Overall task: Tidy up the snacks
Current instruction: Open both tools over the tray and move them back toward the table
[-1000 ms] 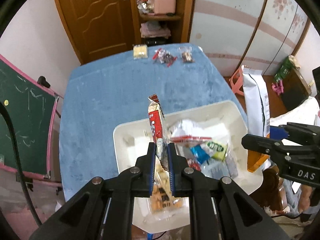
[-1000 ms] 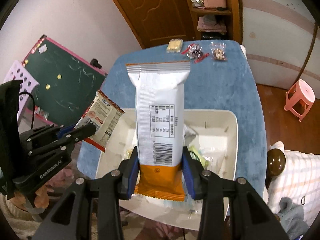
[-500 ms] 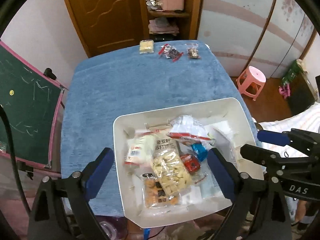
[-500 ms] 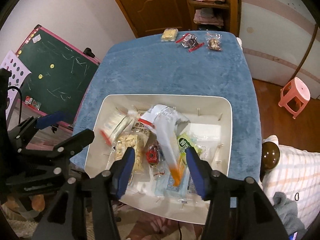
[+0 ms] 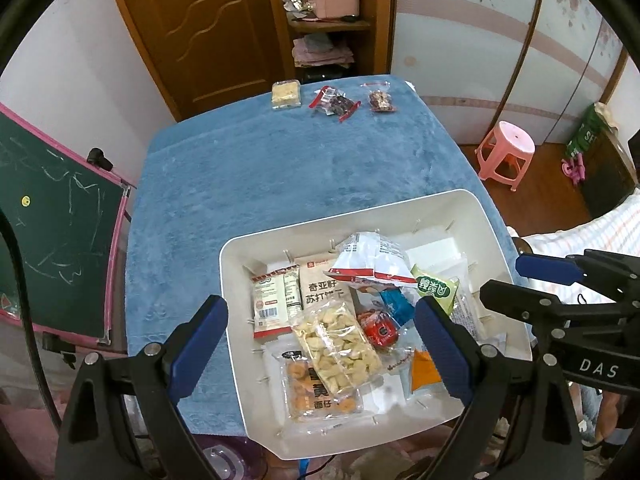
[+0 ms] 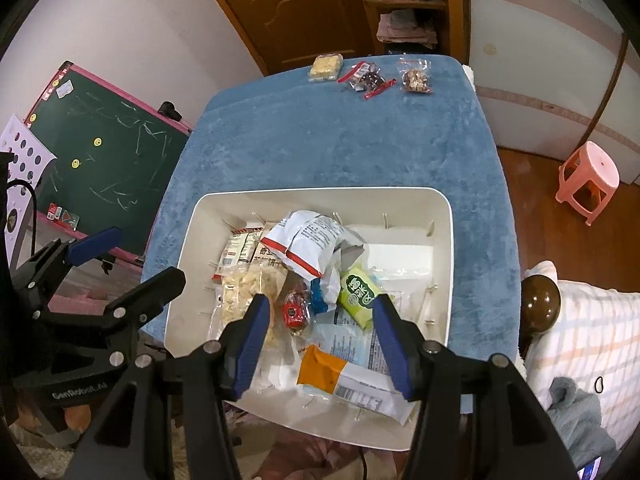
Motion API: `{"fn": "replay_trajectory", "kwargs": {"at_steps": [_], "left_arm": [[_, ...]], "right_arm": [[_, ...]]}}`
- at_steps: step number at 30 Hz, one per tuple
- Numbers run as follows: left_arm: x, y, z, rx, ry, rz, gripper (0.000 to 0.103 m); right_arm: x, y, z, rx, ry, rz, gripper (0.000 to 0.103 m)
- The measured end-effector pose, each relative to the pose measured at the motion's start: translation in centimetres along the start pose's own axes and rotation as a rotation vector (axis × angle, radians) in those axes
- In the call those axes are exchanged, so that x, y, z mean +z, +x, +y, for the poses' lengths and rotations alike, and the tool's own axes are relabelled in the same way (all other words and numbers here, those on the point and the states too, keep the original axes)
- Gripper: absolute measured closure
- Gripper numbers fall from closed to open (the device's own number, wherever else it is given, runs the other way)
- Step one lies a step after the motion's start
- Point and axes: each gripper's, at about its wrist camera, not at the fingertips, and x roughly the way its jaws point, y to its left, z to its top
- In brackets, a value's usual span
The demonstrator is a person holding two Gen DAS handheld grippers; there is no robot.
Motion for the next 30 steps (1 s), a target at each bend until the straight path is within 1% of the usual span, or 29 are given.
{"fn": "replay_trajectory", "kwargs": {"at_steps": [17,20,26,30], "left_arm": [[1.2,1.0,-1.2,-0.011,0.041,0.015,0.009],[1.4,1.5,-1.2,-0.009,0.044,0.027,0.009],[2.5,2.1,-1.0,0.0,0.049,0.036,0.009],[4.0,2.3,-0.9,0.006,0.054,0.017,0.009]], "right_arm": [[0.6,0.7,-1.4,0.009,0.043,0.008,0.049],[0.9,1.0,-1.6,0.012,0.046,0.01,0.049],[1.6,1.9,-2.0,0.022,0.063,0.019,0.049],[2.6,2.3,-2.4,0.029,0.084,0.017,0.049]]}}
